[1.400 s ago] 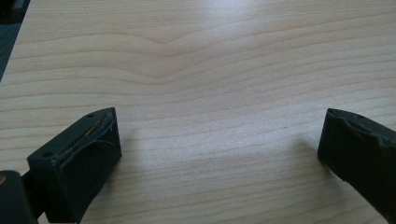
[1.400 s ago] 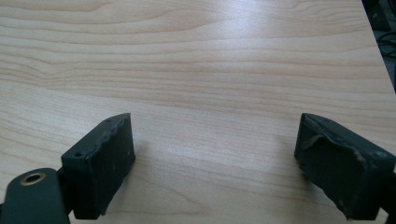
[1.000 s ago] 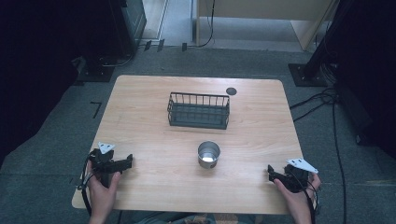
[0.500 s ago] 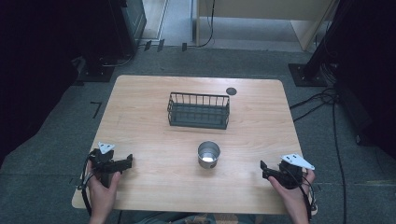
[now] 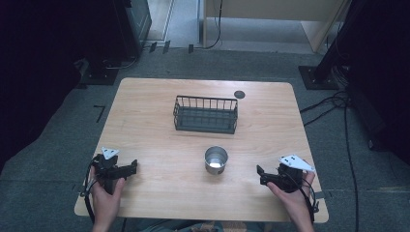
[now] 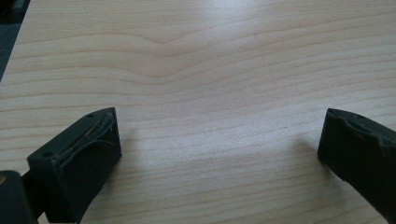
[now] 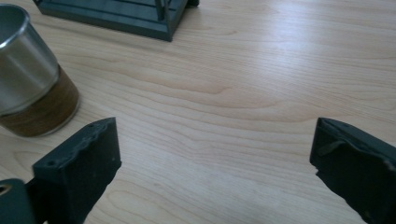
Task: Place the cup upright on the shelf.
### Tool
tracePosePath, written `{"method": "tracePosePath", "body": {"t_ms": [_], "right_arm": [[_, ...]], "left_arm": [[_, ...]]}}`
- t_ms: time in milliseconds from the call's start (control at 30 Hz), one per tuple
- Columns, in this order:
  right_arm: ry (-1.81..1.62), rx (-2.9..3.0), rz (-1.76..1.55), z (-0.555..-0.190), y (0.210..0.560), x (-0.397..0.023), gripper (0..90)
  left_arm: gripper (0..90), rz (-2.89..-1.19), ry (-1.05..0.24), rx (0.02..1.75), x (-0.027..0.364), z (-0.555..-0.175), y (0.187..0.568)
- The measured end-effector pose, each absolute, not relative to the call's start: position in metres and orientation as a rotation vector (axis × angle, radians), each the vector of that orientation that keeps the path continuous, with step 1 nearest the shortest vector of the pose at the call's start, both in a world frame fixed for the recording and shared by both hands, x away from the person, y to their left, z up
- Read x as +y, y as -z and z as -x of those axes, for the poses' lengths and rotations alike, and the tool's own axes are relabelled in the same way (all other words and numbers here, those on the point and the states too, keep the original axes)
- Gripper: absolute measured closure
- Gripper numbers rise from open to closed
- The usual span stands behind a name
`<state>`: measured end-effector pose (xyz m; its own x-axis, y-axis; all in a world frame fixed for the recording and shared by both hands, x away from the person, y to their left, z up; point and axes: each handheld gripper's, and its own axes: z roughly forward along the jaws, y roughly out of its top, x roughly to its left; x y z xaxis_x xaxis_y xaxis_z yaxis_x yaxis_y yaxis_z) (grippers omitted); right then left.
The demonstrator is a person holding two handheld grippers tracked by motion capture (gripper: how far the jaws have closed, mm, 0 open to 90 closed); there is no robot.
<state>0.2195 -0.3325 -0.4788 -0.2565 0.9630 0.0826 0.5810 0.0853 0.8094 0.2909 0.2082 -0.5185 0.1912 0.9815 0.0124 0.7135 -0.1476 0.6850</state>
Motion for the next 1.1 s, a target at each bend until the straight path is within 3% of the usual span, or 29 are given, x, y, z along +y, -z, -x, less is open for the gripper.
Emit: {"method": "tracePosePath", "body": {"t_ms": [1100], "right_arm": [[-1.182,2.027,-1.372,-0.238,0.465,-0.267,0.0]], "left_arm": [[0.0,-1.927,-0.639,1.580,0.208,-0.291,0.518]]}}
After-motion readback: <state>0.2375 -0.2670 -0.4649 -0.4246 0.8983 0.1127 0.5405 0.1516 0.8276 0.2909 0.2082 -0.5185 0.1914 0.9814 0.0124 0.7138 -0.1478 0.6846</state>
